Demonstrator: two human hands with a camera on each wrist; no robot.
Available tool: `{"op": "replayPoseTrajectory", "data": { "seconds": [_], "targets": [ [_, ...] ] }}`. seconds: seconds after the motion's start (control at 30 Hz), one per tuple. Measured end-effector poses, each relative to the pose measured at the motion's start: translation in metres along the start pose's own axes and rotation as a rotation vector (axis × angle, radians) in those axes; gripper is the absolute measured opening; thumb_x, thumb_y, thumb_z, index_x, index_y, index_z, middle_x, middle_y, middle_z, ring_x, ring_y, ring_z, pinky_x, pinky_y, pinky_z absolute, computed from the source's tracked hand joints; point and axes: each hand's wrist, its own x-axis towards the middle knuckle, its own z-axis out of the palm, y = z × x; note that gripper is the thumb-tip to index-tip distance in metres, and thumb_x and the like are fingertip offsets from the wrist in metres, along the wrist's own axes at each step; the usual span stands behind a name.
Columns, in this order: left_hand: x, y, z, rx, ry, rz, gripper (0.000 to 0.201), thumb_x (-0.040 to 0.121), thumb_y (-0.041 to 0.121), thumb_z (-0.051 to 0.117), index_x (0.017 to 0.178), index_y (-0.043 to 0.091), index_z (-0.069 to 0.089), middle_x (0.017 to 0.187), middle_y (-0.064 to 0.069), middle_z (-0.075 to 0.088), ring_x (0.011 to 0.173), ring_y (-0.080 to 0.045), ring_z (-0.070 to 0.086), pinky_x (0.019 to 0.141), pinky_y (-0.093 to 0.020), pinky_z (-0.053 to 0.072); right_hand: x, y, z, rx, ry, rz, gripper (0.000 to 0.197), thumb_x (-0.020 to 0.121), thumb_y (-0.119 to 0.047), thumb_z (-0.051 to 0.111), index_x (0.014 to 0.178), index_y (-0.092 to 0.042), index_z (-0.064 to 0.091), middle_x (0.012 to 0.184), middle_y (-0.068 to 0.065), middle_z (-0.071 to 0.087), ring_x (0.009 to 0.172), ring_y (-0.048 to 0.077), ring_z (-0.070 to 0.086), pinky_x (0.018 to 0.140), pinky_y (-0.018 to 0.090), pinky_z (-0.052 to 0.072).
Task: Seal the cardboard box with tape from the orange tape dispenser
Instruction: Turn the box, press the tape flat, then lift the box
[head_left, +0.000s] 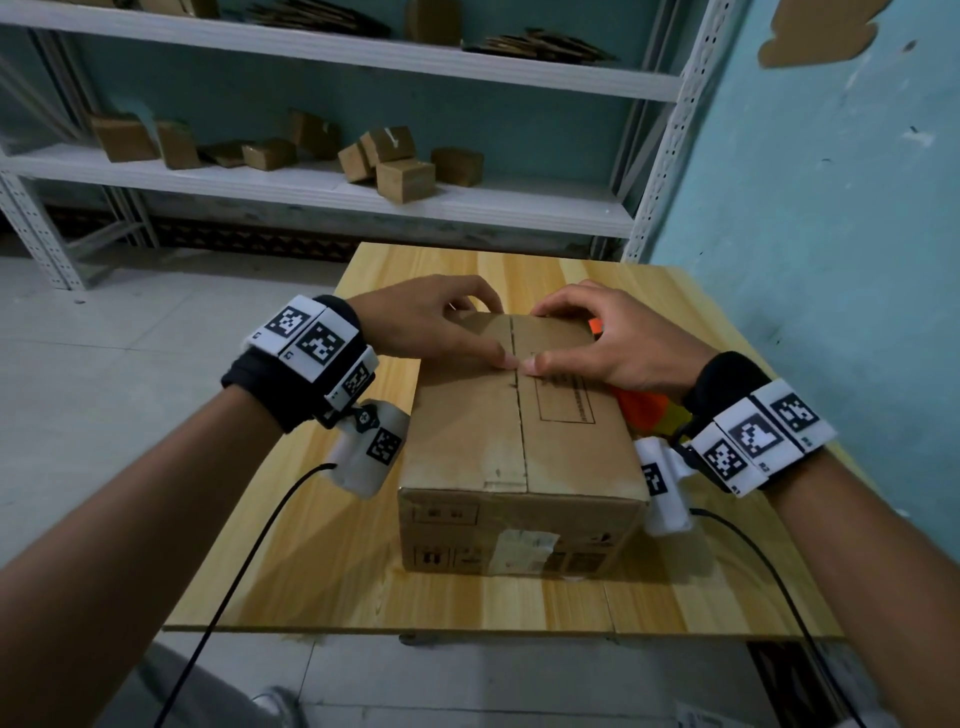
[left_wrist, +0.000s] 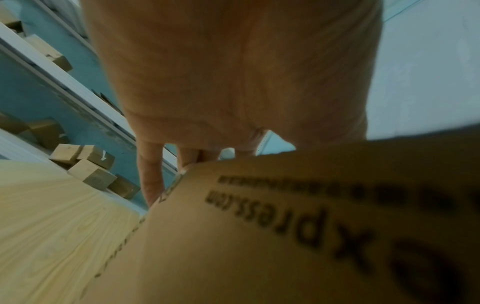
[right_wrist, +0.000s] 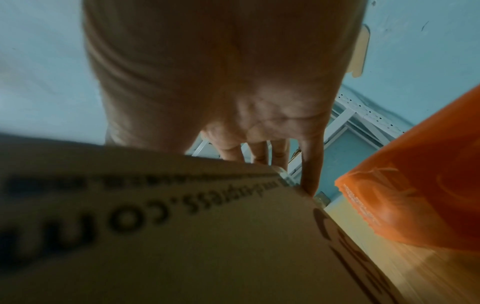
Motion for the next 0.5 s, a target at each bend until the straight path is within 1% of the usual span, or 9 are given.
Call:
{"op": "replayPoseTrajectory", "data": {
  "seconds": [0.07,0.17,0.3,0.4,0.5],
  "targets": [
    [-0.0007,-0.0011,-0.0001,-0.011,-0.007,0.022,0.058,0.073,0.051,0.071,0.124,0.036,0.047,0.110,0.011,0.050,0.092,-0.004,0.054,0.068,-0.018,0.045,0.0000,0.0009,0.0000,0.015,0.005,-0.005,0.061,0.075,-0.050,0.078,0.126,-0.025,0.058,0.126,-0.004,0.050,0.114,0.012,0.049,0.086,0.020,0.043],
    [-0.0008,-0.0041,0.0004,-0.009,-0.004,0.051,0.054,0.079,0.048,0.068,0.127,0.033,0.047,0.111,0.012,0.052,0.091,-0.001,0.054,0.067,-0.017,0.043,0.0006,0.0029,0.0022,0.043,0.036,-0.012,0.053,0.077,-0.049,0.077,0.122,-0.026,0.061,0.123,-0.006,0.053,0.112,0.010,0.051,0.085,0.020,0.042],
    [0.0006,-0.0067,0.0035,-0.038,0.067,0.103,0.044,0.083,0.048,0.064,0.122,0.029,0.054,0.113,0.010,0.057,0.095,-0.003,0.056,0.071,-0.017,0.043,0.0015,0.0038,0.0063,0.104,0.068,-0.009,0.045,0.078,-0.049,0.077,0.115,-0.027,0.064,0.117,-0.009,0.055,0.107,0.006,0.053,0.084,0.022,0.043],
    [0.0033,-0.0072,0.0046,-0.047,0.115,0.153,0.033,0.087,0.043,0.063,0.114,0.024,0.061,0.108,0.010,0.062,0.095,0.000,0.057,0.073,-0.014,0.043,0.0020,0.0054,0.0075,0.129,0.078,-0.013,0.041,0.080,-0.048,0.076,0.113,-0.028,0.065,0.115,-0.011,0.057,0.107,0.005,0.052,0.083,0.021,0.041],
    [0.0067,-0.0091,0.0039,-0.053,0.145,0.173,0.031,0.086,0.044,0.062,0.109,0.023,0.066,0.107,0.009,0.065,0.098,-0.004,0.059,0.082,-0.019,0.046,0.0031,0.0067,0.0088,0.152,0.107,-0.025,0.035,0.082,-0.045,0.074,0.110,-0.026,0.067,0.113,-0.012,0.060,0.107,0.005,0.054,0.087,0.022,0.041]
  ]
}}
